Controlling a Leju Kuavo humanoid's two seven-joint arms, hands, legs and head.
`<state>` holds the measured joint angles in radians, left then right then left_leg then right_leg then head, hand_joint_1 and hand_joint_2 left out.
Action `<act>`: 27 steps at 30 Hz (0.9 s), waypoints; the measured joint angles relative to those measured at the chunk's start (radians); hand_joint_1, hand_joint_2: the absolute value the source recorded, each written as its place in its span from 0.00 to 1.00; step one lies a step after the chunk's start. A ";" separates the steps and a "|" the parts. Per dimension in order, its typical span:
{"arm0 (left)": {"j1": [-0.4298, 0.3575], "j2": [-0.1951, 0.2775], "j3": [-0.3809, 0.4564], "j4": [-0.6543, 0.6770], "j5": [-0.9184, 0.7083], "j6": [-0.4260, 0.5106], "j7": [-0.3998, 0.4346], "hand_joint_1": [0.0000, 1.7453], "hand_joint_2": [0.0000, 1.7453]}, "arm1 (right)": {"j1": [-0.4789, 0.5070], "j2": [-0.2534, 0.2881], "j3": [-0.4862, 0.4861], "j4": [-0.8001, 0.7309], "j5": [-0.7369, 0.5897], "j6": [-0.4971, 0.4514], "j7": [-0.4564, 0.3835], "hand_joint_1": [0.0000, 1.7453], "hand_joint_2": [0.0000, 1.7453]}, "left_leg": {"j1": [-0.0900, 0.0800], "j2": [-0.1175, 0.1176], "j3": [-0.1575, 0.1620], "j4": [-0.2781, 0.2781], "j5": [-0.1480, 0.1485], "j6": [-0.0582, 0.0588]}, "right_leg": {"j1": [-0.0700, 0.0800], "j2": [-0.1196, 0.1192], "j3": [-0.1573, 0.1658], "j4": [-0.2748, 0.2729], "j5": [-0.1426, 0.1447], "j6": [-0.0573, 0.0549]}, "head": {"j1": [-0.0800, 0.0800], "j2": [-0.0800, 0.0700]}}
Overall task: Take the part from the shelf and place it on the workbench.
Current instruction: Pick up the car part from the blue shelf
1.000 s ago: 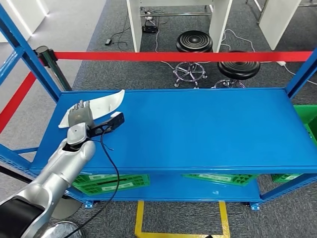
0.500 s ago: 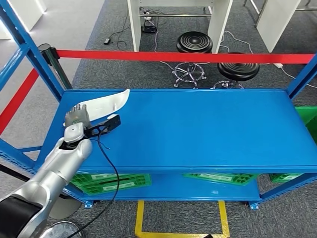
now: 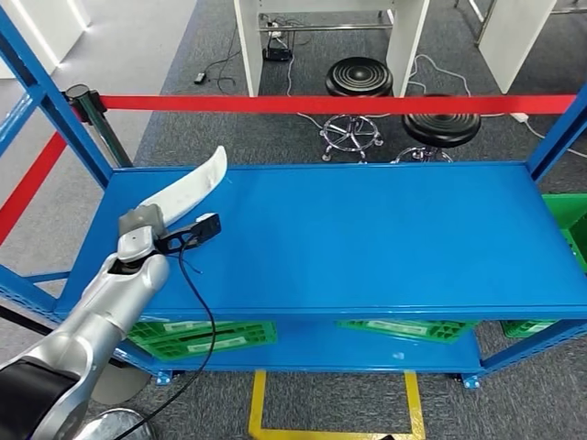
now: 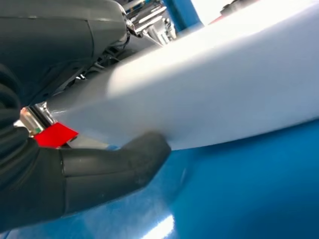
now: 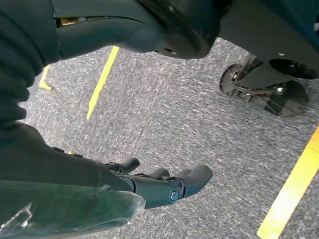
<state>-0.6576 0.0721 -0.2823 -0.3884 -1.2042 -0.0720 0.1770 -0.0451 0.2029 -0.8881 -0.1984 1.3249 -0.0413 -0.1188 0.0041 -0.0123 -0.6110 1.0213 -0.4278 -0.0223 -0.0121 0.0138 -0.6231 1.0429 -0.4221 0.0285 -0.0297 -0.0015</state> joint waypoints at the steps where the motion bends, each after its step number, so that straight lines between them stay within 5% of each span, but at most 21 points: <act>1: -0.002 0.000 0.001 0.000 0.000 0.000 0.000 1.00 1.00 | 0.000 0.000 0.000 0.000 0.000 0.000 0.000 0.00 1.00 | 0.001 0.001 -0.014 0.033 -0.021 -0.004 | -0.001 0.000 0.000 -0.001 0.001 -0.006 | -0.002 0.000; 4: -0.003 0.000 0.003 0.002 -0.001 -0.001 0.000 1.00 1.00 | 0.001 0.000 0.000 0.000 0.000 0.000 -0.001 0.00 1.00 | 0.001 0.001 -0.101 0.218 -0.107 -0.011 | -0.001 -0.001 0.000 -0.001 0.001 -0.013 | -0.005 0.000; 6: -0.002 0.000 0.003 0.003 -0.003 -0.001 0.000 1.00 1.00 | 0.002 0.000 0.000 0.000 0.000 0.000 -0.001 0.00 1.00 | 0.001 0.001 -0.124 0.263 -0.104 -0.009 | -0.001 -0.001 0.000 -0.001 0.000 -0.014 | -0.005 0.000; 9: -0.005 0.000 0.003 0.003 -0.004 -0.001 -0.001 1.00 1.00 | 0.001 0.000 0.000 0.000 0.000 0.000 -0.001 0.00 1.00 | 0.000 0.002 -0.043 0.098 -0.012 0.003 | 0.001 0.000 0.003 0.000 0.000 -0.011 | -0.005 0.000; 11: -0.008 -0.001 0.003 0.003 -0.007 0.003 -0.002 1.00 1.00 | 0.001 0.000 0.000 0.000 0.000 -0.002 -0.001 0.00 1.00 | -0.002 0.002 0.001 0.006 0.011 0.008 | 0.004 0.002 0.001 0.001 0.001 -0.004 | -0.004 0.000; 15: -0.006 -0.004 0.008 0.003 -0.012 0.025 -0.012 1.00 1.00 | 0.002 0.000 0.000 0.000 -0.001 -0.005 -0.003 0.00 1.00 | -0.001 0.001 0.008 -0.019 0.015 0.021 | 0.002 0.000 -0.007 0.003 -0.003 0.019 | -0.002 0.000; 17: -0.005 -0.005 0.014 0.003 -0.013 0.046 -0.029 1.00 1.00 | 0.002 0.000 0.000 0.000 -0.002 -0.007 -0.006 0.00 1.00 | 0.003 0.002 0.010 -0.023 0.018 0.030 | 0.001 -0.002 -0.044 0.079 -0.049 0.029 | 0.002 0.000; 19: -0.002 -0.006 0.017 0.003 -0.013 0.060 -0.044 1.00 1.00 | 0.004 0.000 0.000 0.000 -0.002 -0.008 -0.007 0.00 1.00 | 0.003 0.003 0.009 -0.023 0.018 0.034 | 0.002 -0.004 -0.104 0.213 -0.110 0.036 | 0.004 0.000; 21: 0.002 -0.008 0.018 0.003 -0.013 0.064 -0.049 1.00 1.00 | 0.005 -0.001 -0.001 0.000 -0.002 -0.009 -0.007 0.00 1.00 | 0.003 0.002 0.010 -0.022 0.017 0.035 | 0.002 -0.004 -0.130 0.272 -0.119 0.039 | 0.005 0.000; 24: 0.004 -0.009 0.018 0.003 -0.013 0.064 -0.051 1.00 1.00 | 0.005 -0.002 -0.002 -0.002 -0.002 -0.009 -0.007 0.00 1.00 | 0.005 0.000 0.013 -0.020 0.014 0.028 | -0.001 -0.005 -0.049 0.114 -0.036 0.042 | 0.005 0.000; 27: 0.004 -0.008 0.018 0.003 -0.013 0.064 -0.052 1.00 1.00 | 0.005 -0.001 -0.002 -0.002 -0.002 -0.008 -0.008 0.00 1.00 | -0.001 -0.003 0.007 -0.013 0.014 0.012 | -0.002 0.000 0.010 0.004 -0.012 0.028 | 0.004 0.000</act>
<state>-0.6540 0.0644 -0.2644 -0.3857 -1.2177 -0.0076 0.1254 -0.0397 0.2023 -0.8896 -0.2007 1.3230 -0.0495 -0.1264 0.0030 -0.0148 -0.6039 1.0080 -0.4138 -0.0100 -0.0140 0.0137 -0.6128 1.0469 -0.4339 0.0566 -0.0261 -0.0015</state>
